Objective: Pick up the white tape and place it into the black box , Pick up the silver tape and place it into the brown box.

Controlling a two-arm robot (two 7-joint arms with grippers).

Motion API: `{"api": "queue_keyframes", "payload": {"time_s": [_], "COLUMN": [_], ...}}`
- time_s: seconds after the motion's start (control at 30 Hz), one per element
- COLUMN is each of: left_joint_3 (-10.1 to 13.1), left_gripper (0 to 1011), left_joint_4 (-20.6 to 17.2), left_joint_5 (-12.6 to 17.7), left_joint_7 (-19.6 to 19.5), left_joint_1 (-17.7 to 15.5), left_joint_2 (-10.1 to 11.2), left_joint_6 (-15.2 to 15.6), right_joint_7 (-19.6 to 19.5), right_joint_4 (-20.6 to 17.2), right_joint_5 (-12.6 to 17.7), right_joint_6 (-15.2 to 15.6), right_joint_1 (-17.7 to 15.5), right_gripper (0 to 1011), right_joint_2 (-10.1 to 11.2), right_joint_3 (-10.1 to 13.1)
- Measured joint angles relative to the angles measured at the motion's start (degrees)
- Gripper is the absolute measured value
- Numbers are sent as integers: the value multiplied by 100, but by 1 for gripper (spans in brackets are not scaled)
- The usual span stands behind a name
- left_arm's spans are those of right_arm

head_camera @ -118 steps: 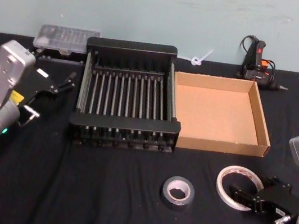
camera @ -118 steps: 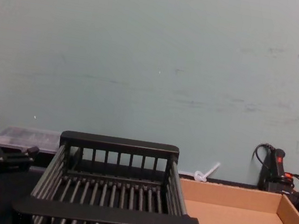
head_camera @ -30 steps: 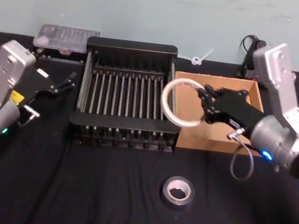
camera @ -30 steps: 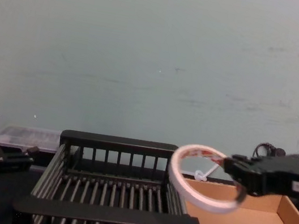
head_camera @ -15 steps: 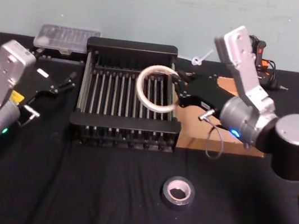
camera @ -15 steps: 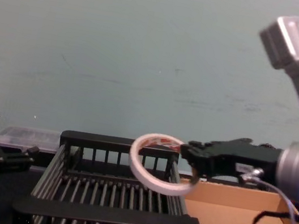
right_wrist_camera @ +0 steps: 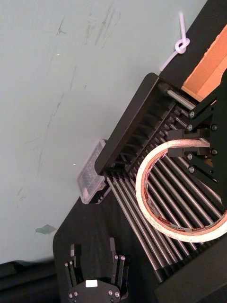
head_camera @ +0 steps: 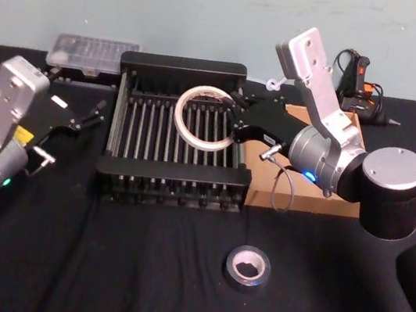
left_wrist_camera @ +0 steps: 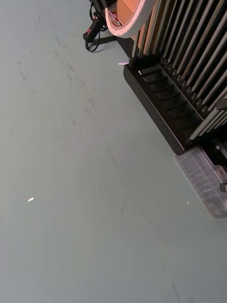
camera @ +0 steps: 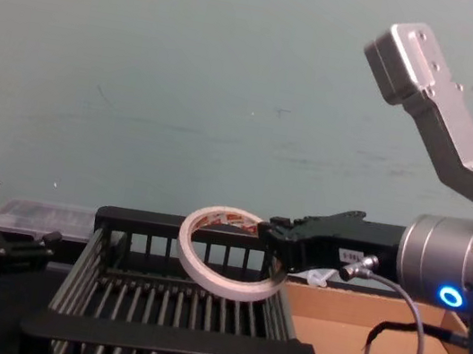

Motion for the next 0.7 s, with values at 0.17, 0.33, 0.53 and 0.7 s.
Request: {"api": "queue_keyframes", "payload": {"time_s": [0.17, 0.33, 0.53, 0.7], "left_joint_3": [0, 0, 1, 0], "left_gripper": [1001, 1001, 1001, 1002], "left_joint_4": [0, 0, 0, 0], "left_joint_5": [0, 0, 0, 0], "left_joint_7": [0, 0, 0, 0], "left_joint_1": [0, 0, 0, 0], "left_joint_2": [0, 0, 0, 0], "left_joint_6": [0, 0, 0, 0], "right_joint_7": [-3, -6, -7, -10], "right_joint_4": [-10, -20, -26, -29], "right_joint_5": [1, 5, 9, 11], "right_joint_6": [0, 1, 4, 6], "right_joint_1": [-6, -12, -16, -18], "right_gripper": [99, 169, 338, 514], "right_joint_2": [5, 10, 13, 16], "right_joint_3": [4, 7, 10, 13]}}
